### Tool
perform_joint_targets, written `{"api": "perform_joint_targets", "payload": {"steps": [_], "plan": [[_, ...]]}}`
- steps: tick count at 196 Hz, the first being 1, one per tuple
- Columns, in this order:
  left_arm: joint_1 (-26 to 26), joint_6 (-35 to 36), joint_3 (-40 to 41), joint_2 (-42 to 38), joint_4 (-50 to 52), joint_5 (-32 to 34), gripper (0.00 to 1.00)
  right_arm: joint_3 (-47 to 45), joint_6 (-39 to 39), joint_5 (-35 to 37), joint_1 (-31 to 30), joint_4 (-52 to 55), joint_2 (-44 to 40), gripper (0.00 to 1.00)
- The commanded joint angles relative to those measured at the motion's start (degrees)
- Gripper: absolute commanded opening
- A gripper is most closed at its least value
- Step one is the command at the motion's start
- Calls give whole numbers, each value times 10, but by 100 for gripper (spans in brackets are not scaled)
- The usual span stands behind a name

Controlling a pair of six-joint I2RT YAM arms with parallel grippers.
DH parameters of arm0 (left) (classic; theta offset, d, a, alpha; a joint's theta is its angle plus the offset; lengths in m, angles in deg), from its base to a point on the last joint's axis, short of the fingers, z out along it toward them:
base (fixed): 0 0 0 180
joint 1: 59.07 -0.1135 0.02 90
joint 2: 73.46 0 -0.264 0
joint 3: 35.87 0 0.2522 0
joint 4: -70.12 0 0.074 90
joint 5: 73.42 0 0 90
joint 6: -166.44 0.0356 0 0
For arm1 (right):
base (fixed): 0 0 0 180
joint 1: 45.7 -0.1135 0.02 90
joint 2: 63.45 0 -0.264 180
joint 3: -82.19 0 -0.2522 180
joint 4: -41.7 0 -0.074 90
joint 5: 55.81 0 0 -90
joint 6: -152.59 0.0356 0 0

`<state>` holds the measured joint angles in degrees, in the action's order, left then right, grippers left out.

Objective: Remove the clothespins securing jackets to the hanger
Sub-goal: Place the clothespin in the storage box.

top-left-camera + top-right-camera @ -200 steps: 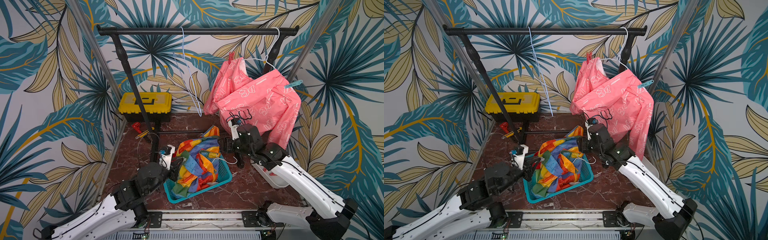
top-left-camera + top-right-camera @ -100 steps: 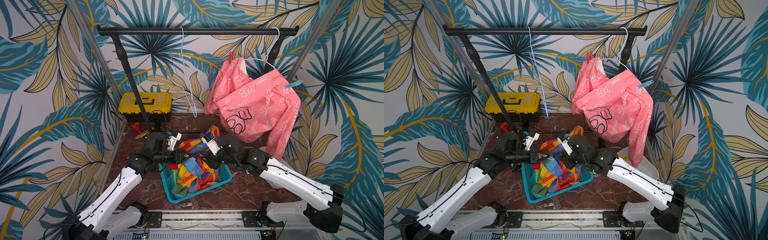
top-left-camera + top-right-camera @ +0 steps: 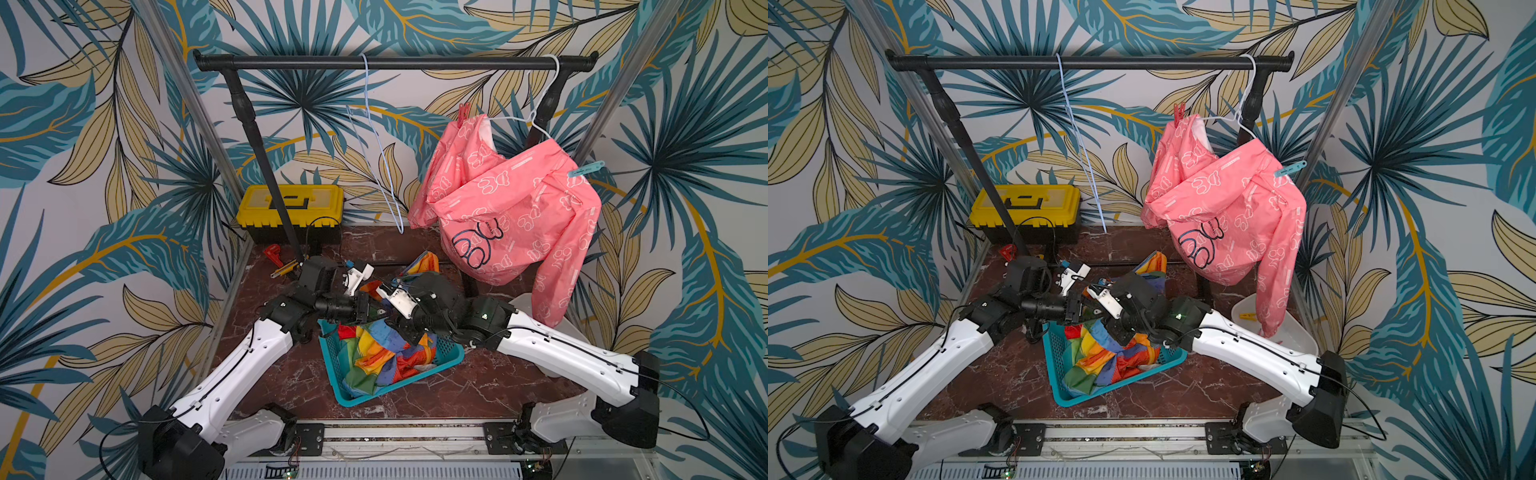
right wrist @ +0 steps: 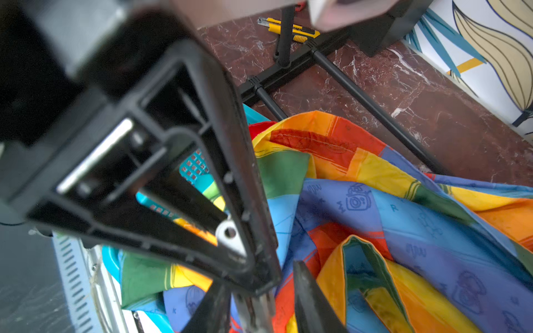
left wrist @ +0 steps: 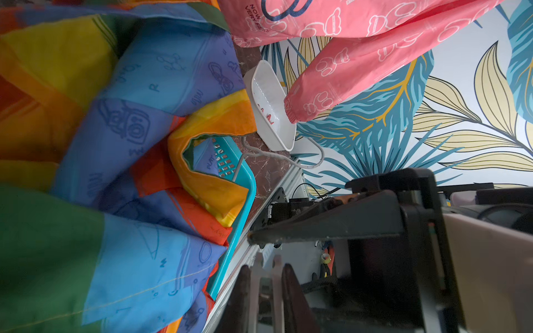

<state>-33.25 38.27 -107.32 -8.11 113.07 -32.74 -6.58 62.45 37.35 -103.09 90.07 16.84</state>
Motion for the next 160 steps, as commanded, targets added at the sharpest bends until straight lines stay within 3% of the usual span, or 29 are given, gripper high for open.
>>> {"api": "perform_joint_targets", "payload": {"steps": [1, 54, 104, 112, 142, 160], "plan": [[-2, 5, -11, -1, 1, -15, 0, 10, -4, 9, -4, -8, 8, 30], [-2, 6, -15, 4, 1, -22, 0, 21, -3, 7, -4, 2, 22, 19], [-2, 9, -17, 15, 1, -30, 0, 13, 1, 11, -5, -6, 16, 0], [-2, 12, -17, 14, 1, -28, 7, 11, 3, 12, -5, -9, 12, 0], [-8, 18, -9, -9, 1, 12, 49, -4, 11, 34, -4, -17, -13, 0], [-17, 33, -6, -36, 7, 50, 61, -15, 24, 67, 0, -16, -35, 0]]}}
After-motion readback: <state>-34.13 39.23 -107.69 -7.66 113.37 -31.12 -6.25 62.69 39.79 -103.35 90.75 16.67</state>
